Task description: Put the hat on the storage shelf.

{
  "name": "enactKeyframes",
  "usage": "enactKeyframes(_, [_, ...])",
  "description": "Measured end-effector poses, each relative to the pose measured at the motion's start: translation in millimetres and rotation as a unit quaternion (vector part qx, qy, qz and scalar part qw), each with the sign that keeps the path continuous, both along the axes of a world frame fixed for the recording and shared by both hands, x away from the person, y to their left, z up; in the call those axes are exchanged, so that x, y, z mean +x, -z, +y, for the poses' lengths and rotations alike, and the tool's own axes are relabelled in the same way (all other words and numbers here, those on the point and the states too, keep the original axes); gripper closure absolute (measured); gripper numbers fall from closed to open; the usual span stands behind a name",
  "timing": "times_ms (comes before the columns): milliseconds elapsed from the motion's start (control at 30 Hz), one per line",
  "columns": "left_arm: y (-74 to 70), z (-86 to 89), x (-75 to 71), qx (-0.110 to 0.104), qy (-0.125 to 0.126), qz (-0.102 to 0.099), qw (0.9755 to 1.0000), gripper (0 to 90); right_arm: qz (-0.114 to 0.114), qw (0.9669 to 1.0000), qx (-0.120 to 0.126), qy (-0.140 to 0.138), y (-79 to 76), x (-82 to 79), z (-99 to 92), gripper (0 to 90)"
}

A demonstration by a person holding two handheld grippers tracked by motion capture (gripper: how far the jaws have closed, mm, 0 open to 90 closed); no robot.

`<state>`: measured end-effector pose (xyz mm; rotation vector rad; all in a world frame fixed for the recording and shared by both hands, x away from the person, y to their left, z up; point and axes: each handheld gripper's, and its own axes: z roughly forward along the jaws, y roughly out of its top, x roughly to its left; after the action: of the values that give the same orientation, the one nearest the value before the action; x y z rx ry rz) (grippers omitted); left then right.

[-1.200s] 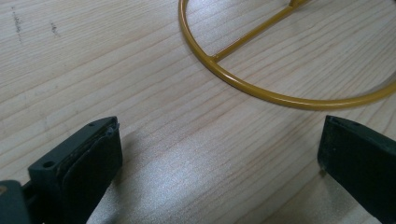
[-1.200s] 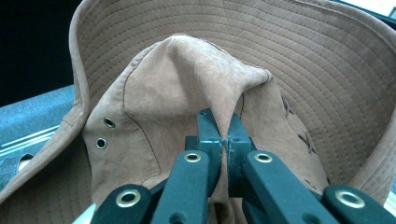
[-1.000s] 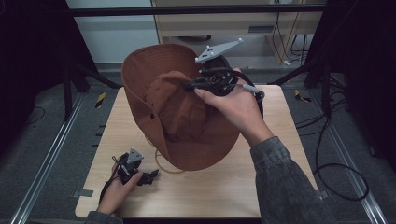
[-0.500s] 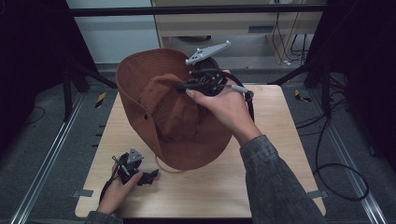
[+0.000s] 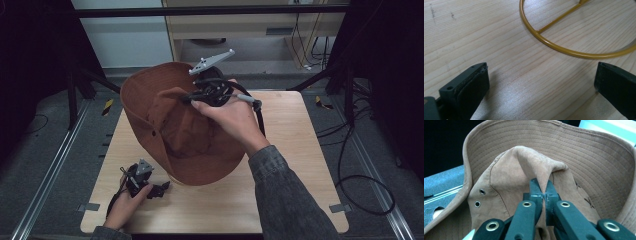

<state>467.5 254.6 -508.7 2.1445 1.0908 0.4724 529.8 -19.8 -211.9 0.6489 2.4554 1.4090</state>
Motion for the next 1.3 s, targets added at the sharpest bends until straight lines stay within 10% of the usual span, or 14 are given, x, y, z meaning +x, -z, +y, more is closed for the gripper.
enactKeyframes(1300, [0.0,0.0,0.0,0.0,0.0,0.0,1.0,0.0,0.015,0.9998,-0.013,-0.003,12.7,10.6,18.5,88.5])
